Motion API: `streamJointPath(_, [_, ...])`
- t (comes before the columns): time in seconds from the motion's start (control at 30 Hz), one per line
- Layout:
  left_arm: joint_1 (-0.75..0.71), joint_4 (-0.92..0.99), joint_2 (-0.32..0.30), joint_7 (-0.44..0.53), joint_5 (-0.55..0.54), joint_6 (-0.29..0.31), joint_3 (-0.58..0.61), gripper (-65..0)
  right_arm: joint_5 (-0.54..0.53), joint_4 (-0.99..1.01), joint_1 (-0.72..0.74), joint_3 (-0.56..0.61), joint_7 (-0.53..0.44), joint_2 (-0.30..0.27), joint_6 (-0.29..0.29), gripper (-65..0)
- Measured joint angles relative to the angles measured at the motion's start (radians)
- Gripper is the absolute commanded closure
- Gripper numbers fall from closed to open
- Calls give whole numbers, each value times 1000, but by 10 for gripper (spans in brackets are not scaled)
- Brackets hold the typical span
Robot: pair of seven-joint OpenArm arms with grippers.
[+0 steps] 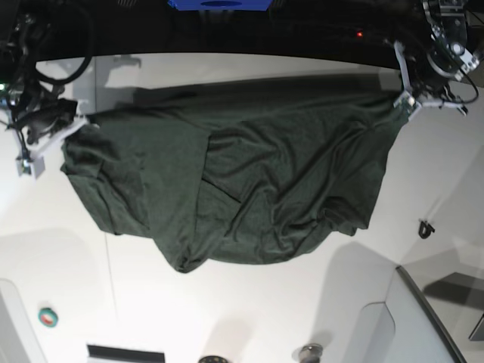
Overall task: Layout the t-shirt on the table in an organized manner, then fold the t-shirt properly
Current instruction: 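Grasp the shirt edge with the right gripper and pull it outward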
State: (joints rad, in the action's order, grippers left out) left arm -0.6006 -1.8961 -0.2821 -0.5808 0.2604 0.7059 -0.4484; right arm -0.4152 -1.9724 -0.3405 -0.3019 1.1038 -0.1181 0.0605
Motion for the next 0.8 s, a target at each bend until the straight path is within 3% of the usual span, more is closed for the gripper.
streamJointPath(0.4, [-64,34,9,1,1,1,5,0,9,328,-59,0,-220,1,-3,-8])
streamJointPath(0.53, [-64,47,10,1,1,1,11,0,-4,331,-59,-55,-223,8,-2,-12])
streamJointPath(0.6, [-64,47,10,2,0,1,11,0,-3,331,-58,-73,-224,6,-1,-69])
streamJointPath(0.7, [-61,47,11,1,1,1,11,0,0,317,-64,-77,-226,6,5,-299])
streamJointPath(0.73, [-61,47,10,1,1,1,11,0,3,310,-74,-78,-237,6,45,-351])
streamJointPath(0.8, [-59,47,13,0,2,-2,11,0,-2,308,-85,-79,-240,6,112,-359])
